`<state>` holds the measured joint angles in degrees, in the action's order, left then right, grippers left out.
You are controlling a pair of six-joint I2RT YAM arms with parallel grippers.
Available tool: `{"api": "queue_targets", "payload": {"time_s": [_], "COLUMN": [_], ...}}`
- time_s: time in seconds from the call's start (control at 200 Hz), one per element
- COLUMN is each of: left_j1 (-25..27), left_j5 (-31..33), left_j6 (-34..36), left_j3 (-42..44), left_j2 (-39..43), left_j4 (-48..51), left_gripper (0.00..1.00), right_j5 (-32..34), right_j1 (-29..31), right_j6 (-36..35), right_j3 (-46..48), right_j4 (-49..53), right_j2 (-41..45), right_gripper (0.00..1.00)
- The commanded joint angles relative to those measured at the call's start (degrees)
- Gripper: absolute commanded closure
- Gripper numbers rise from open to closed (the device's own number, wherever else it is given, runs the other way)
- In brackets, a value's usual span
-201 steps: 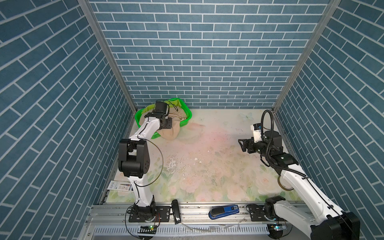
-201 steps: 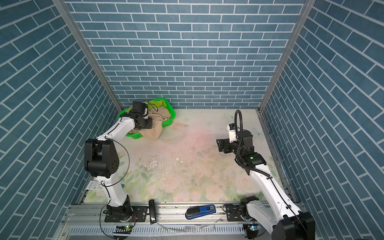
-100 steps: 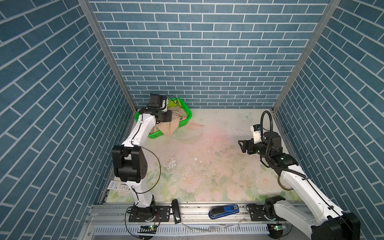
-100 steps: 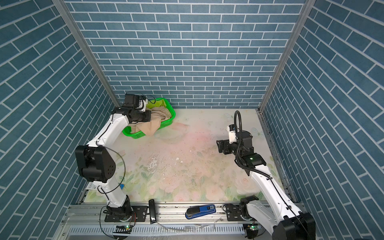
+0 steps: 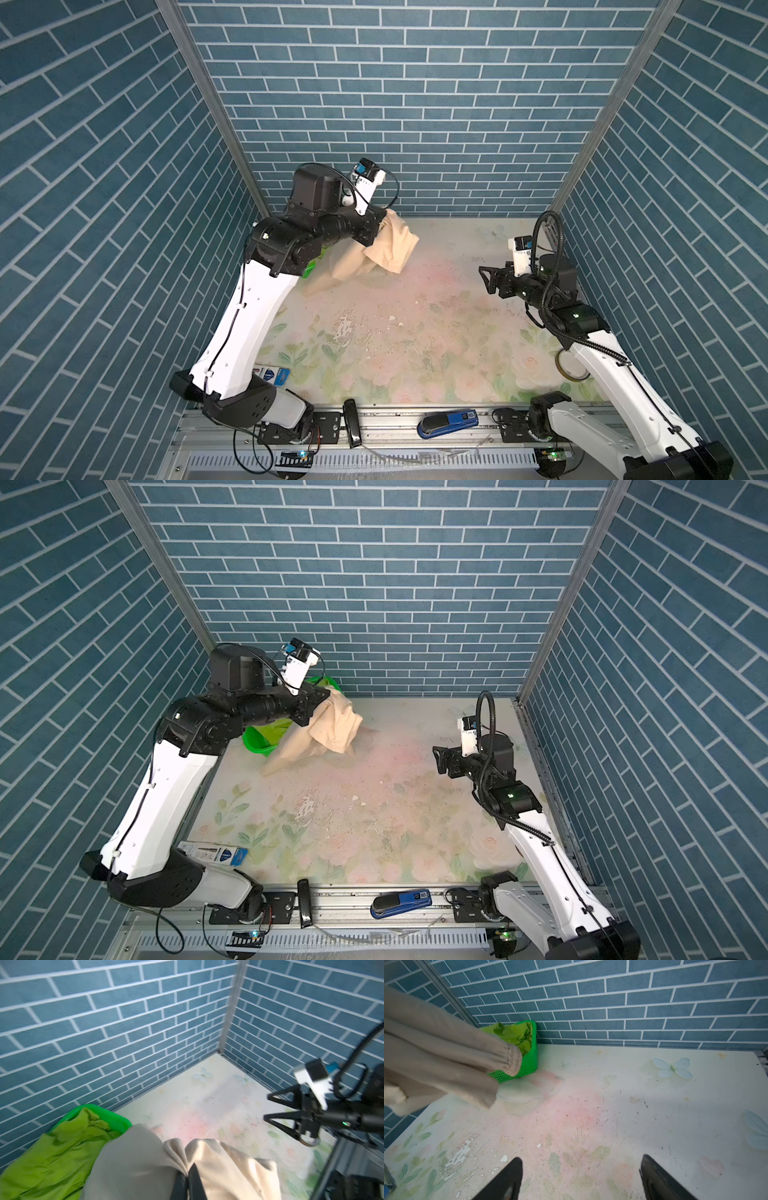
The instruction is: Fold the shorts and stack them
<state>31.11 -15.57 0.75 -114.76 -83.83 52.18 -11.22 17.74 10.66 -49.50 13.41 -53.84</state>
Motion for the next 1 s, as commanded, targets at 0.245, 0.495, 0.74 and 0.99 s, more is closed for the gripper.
{"api": "queue_targets", "payload": {"time_s": [0.245,0.495,0.74,0.99], "left_j1": [7.21,3.93,-5.23,-11.93], "left_j5": [-2.94,13.31,16.69,5.14], "left_j6": [-5.44,-5.85,-10.25,-7.71], "left_j3": [15.84,10.66,21.3,46.0], "left_j2": [-11.78,-15.05,-10.42,-6.64], "left_j4": [-14.69,-5.87,-7.04,-29.57], "left_gripper": [0.88,0.0,0.0,0.0], "right_j5": [4.3,2.24,-4.5,-7.65], "right_j1": [0.24,0.28,0.71,5.68], "right_j6": [2.04,1.35,2.2,2.25], "right_j3": [2.76,1.0,-4.26,-5.95], "right_j4": [7.69,13.39,14.73,8.59], "right_j2": [0.91,-3.21,-14.09,-24.72], "right_gripper": [0.12,0.1,0.12,0.13]}}
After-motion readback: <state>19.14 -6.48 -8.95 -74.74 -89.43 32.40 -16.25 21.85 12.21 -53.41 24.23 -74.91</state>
